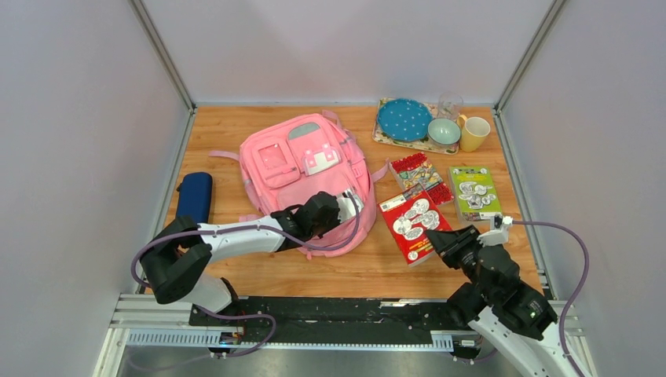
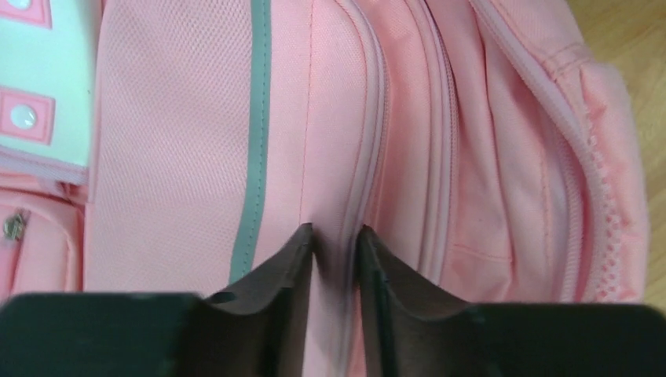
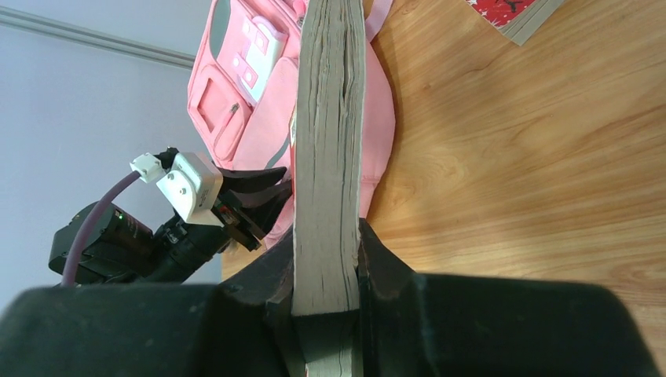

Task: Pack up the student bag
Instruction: Place the book in the student bag.

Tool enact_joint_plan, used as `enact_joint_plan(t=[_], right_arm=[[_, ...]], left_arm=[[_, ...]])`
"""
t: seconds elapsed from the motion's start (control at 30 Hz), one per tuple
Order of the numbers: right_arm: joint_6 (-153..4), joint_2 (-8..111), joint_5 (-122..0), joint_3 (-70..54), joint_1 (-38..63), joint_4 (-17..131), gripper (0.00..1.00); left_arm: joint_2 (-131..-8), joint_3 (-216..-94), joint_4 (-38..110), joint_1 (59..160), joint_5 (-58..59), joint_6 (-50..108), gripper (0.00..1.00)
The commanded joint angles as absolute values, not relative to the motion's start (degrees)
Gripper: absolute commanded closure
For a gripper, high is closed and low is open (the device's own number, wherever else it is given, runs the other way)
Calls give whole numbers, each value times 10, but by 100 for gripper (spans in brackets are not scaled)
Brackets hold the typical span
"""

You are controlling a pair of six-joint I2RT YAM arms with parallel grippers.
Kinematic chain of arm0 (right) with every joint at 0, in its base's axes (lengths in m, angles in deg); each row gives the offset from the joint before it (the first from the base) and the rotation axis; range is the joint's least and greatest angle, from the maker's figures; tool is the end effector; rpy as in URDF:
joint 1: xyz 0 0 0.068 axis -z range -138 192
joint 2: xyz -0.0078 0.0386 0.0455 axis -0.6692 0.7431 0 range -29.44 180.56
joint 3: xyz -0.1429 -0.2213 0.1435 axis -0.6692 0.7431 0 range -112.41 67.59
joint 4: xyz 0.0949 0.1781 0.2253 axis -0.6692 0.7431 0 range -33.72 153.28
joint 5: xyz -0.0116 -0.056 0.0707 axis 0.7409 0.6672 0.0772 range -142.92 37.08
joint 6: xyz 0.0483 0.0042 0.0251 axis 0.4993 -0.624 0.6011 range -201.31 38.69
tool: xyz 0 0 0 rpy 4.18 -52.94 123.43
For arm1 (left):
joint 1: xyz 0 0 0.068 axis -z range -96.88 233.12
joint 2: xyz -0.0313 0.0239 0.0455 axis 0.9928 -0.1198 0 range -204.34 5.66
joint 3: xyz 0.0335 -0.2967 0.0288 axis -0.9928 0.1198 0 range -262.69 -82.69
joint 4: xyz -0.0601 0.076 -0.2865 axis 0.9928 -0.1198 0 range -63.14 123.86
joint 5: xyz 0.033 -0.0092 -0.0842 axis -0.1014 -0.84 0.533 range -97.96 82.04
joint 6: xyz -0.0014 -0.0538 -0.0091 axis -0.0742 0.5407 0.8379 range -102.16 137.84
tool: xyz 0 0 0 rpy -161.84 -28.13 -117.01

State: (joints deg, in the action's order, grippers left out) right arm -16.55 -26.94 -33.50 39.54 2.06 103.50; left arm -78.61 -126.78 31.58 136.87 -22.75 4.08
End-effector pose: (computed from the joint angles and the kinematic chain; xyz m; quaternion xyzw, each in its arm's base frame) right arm 0.0564 0.0315 0.2646 0.2677 0.7762 0.3530 0.4486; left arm 0.2030 -0.2610 0.1900 0.4612 0.7834 -0.0260 0.4159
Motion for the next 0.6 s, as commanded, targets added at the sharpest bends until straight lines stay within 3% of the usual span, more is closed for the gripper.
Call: enact_joint_plan(t=[0.0,0.13,0.57], right_arm=[[-142,-292,-323,385,20,1009,100],[-135,-308,-321,388,21,1022,100],[-148,-299,-374,387,21,1008,100]], left_arm=[[-780,-1257,366,1364,-277,24,74],[-776,-1257,362,1364,-277,26,99],[-659,-1326,294,1364,-240,97,100]])
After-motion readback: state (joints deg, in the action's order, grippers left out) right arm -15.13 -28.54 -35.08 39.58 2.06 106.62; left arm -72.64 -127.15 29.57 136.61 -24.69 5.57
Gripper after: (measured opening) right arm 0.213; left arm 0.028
